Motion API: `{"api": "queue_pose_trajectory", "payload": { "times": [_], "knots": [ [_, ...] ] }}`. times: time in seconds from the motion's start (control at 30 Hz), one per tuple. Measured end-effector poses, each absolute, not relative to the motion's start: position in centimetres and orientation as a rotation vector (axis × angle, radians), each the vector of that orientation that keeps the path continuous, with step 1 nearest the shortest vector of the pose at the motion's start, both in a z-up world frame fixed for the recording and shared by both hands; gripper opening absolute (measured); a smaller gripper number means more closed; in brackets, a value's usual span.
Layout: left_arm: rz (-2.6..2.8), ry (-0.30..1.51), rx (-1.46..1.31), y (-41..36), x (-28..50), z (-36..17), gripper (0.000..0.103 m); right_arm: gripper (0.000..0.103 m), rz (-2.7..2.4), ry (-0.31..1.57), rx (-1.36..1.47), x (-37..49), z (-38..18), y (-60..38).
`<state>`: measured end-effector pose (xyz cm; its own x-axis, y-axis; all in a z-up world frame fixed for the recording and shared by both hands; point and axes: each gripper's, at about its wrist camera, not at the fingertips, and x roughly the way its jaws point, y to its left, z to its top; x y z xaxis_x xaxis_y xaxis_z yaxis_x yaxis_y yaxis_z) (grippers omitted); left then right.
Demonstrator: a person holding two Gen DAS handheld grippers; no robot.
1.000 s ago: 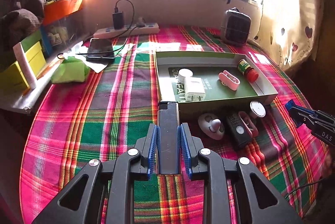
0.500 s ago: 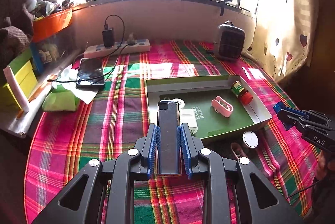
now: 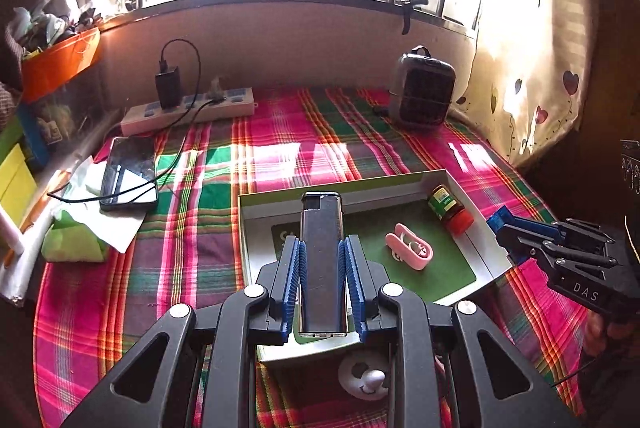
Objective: Organize rigid objects
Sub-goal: 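Carry the black stick and blue USB stick over the tray with both grippers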
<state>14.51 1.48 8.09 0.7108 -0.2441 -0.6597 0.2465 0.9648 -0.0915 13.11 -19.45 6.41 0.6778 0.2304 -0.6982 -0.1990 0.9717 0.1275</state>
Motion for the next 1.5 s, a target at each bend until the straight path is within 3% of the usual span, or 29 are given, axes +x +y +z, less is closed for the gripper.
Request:
{"api": "queue_pose_trajectory", "payload": {
  "times": [0.77,1.5],
  "knots": [
    [-0.359,0.82,-0.02,-1.5,21.7,5.3,0.022,0.023,0.309,0.868,0.045,17.5,3.9,-17.8],
    [-0.365,0.876,0.049,-4.1,23.3,2.8,0.022,0.023,0.315,0.922,0.023,18.4,2.0,-17.3]
  ]
}}
